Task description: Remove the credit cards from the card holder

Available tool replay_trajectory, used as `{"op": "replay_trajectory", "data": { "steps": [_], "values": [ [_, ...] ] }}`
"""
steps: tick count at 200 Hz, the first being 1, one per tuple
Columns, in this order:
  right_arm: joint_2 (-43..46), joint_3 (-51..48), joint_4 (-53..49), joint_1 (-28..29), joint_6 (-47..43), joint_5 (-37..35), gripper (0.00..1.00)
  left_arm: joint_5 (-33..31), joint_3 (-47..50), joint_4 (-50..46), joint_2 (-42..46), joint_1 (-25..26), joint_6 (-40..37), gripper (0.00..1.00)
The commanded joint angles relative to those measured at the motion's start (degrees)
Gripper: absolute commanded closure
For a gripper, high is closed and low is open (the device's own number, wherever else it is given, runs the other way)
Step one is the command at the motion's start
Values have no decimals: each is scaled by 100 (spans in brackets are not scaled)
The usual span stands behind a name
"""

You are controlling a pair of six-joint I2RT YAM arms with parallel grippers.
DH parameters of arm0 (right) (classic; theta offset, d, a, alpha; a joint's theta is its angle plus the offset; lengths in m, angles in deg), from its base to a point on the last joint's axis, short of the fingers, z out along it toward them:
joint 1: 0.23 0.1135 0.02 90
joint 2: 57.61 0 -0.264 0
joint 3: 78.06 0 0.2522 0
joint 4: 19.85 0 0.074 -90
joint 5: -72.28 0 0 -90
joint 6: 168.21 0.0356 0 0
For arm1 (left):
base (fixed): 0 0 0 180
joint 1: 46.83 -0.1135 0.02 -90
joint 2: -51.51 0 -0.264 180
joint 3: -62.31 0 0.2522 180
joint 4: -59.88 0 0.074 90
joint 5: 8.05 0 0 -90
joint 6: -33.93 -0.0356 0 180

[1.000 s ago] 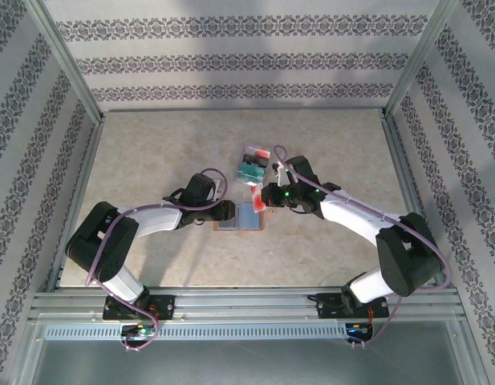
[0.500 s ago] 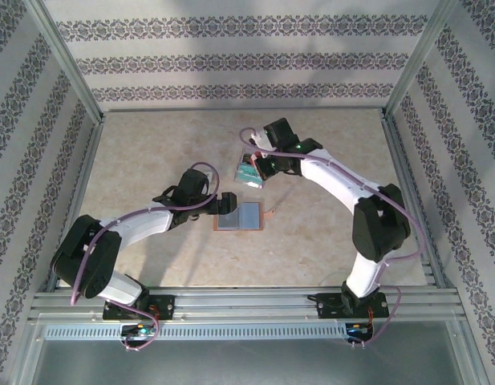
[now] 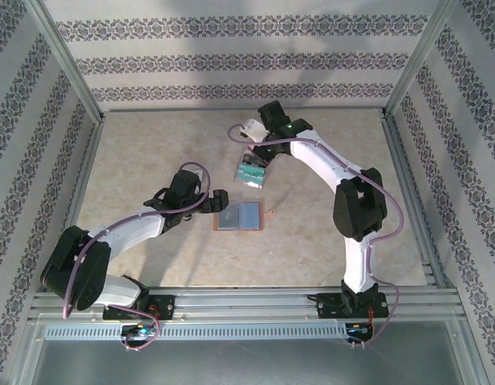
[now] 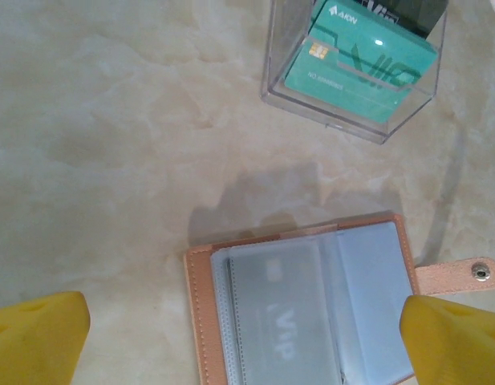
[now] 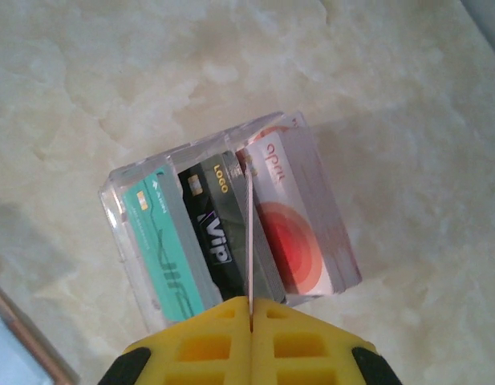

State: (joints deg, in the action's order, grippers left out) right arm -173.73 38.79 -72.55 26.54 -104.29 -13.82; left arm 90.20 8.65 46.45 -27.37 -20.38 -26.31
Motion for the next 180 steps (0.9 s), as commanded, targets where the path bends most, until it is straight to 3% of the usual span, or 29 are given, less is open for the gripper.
{"op": "replay_trajectory", "data": {
  "steps": [1, 180],
  "values": [
    [-199, 343, -276, -70, -477, 77, 100, -251, 100, -57, 240, -97, -5, 1],
    [-1405, 1852, -1010, -354, -996, 427, 100, -236, 371, -81, 635, -588, 171, 1]
  ]
}}
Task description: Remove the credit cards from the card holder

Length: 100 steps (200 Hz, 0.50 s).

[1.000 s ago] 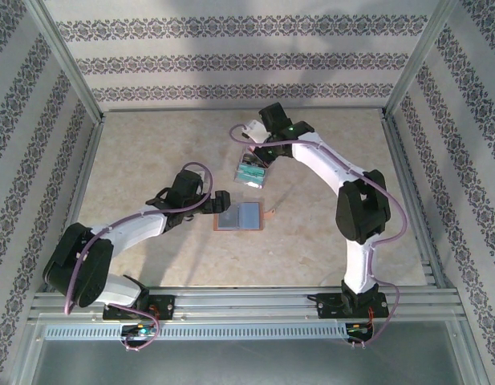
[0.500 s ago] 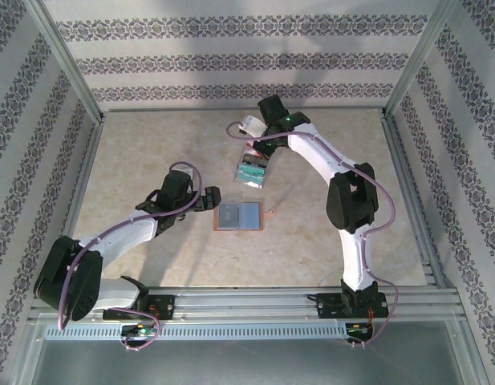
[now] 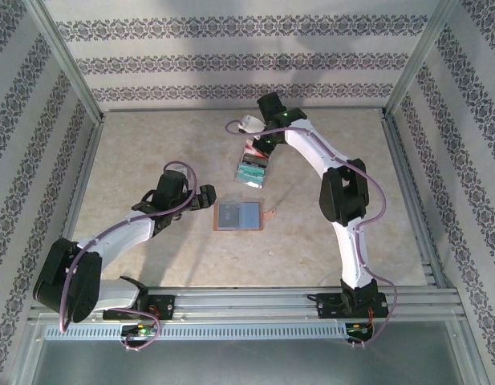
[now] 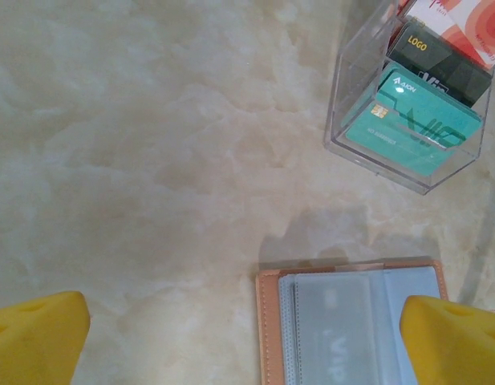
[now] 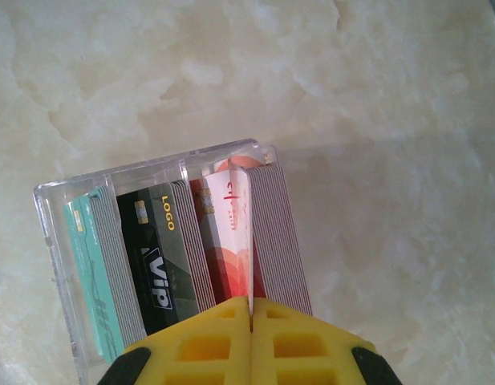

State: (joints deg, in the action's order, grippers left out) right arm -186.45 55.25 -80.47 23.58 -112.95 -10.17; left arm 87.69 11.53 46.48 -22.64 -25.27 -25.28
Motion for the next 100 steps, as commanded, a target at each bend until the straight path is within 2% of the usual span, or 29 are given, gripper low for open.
{"op": "replay_trajectory", "data": {
  "steps": [1, 100],
  "values": [
    [-137, 208, -219, -60, -134, 62, 100, 15, 81, -86, 163, -99, 68, 1],
    [-394, 372, -349, -61, -123, -4, 100, 77, 98, -68, 140, -174, 77, 1]
  ]
}}
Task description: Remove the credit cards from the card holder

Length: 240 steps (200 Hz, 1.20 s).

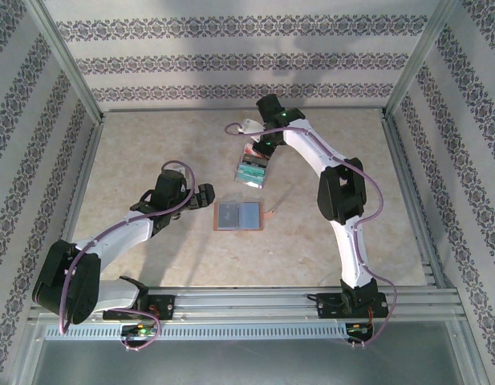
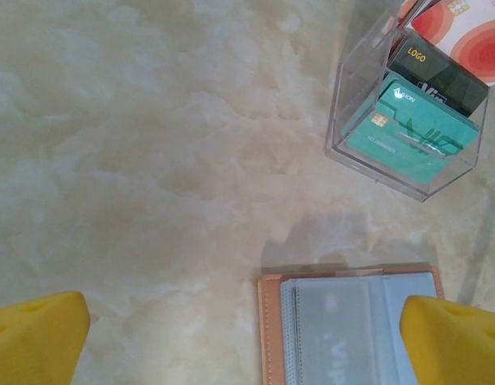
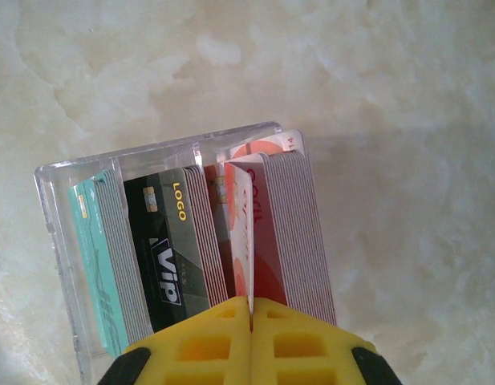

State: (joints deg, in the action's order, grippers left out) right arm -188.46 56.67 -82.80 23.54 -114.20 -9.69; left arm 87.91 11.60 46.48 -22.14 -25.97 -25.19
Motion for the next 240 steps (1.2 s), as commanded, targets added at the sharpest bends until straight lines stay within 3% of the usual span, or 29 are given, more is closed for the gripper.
{"op": "replay_trajectory", "data": {
  "steps": [1, 53, 100, 138, 184, 212, 240],
  "values": [
    [-194, 232, -116, -56, 7, -54, 100, 55, 91, -65, 93, -106, 68, 1],
    [16, 279, -138, -25, 255, 5, 72, 98, 95, -51, 104, -129, 69, 1],
    [536, 27, 68, 45, 866, -40, 67, 135, 112, -35, 130, -156, 81, 1],
    [1180, -572, 254, 358, 2389, -954, 70, 116, 204, 77, 183, -201, 240, 1],
    [2095, -2024, 431, 1190, 4273, -1689, 69, 7, 267, 89, 236, -322, 366, 1],
    [2305, -2687, 485, 1729, 5294, -1701, 64, -209, 371, 85, 388, -403, 457, 1],
    [2278, -3258, 781, 2104, 6198, -1378, 51, -508, 551, 130, 653, -474, 641, 1]
  ]
}}
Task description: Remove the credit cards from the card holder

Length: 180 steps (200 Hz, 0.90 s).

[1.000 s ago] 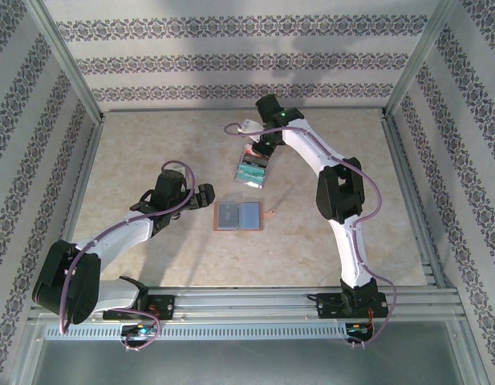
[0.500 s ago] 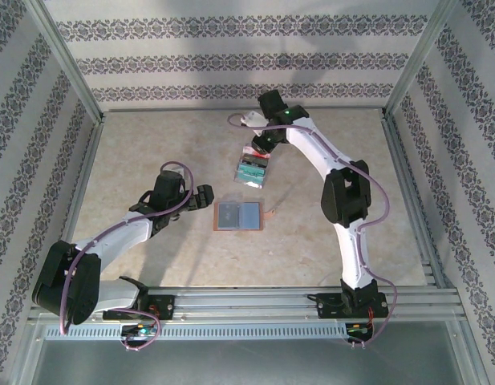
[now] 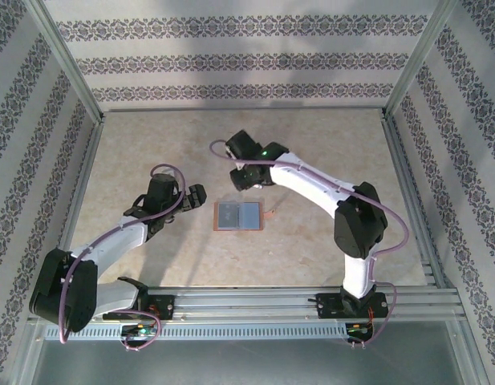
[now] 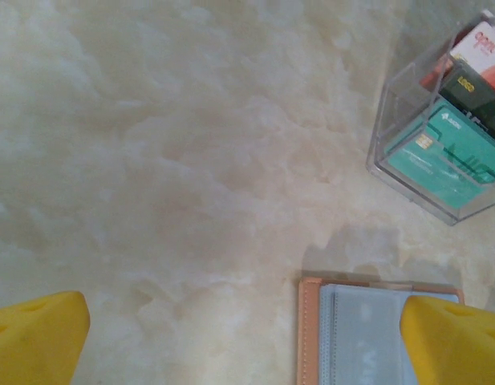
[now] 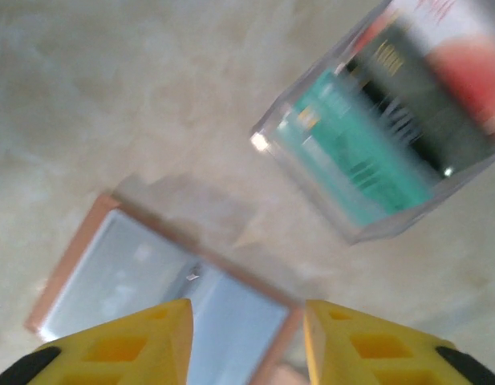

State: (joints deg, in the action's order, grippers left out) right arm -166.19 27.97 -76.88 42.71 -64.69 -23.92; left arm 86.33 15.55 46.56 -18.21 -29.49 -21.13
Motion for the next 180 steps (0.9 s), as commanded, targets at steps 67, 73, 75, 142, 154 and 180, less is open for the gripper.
{"op": "replay_trajectory", "data": {
  "steps": [67, 73, 75, 142, 154, 180],
  "values": [
    [-602, -366, 212, 1033, 1808, 124, 44, -465, 361, 98, 496, -234, 328, 1],
    [-683, -315, 207, 1067, 1819, 175, 44, -465, 369, 103, 507, -241, 346, 1],
    [-703, -299, 201, 1081, 1829, 179, 44, -465, 376, 104, 506, -243, 353, 1],
    [-1196, 1, 196, 1164, 1830, 2, 43, -377, 574, 172, 582, -259, 511, 1],
    [-1231, -3, 187, 1164, 1808, -77, 43, -351, 617, 216, 582, -270, 547, 1],
    [-1315, -24, 113, 1164, 1779, -260, 43, -309, 628, 246, 564, -268, 567, 1]
  ]
}}
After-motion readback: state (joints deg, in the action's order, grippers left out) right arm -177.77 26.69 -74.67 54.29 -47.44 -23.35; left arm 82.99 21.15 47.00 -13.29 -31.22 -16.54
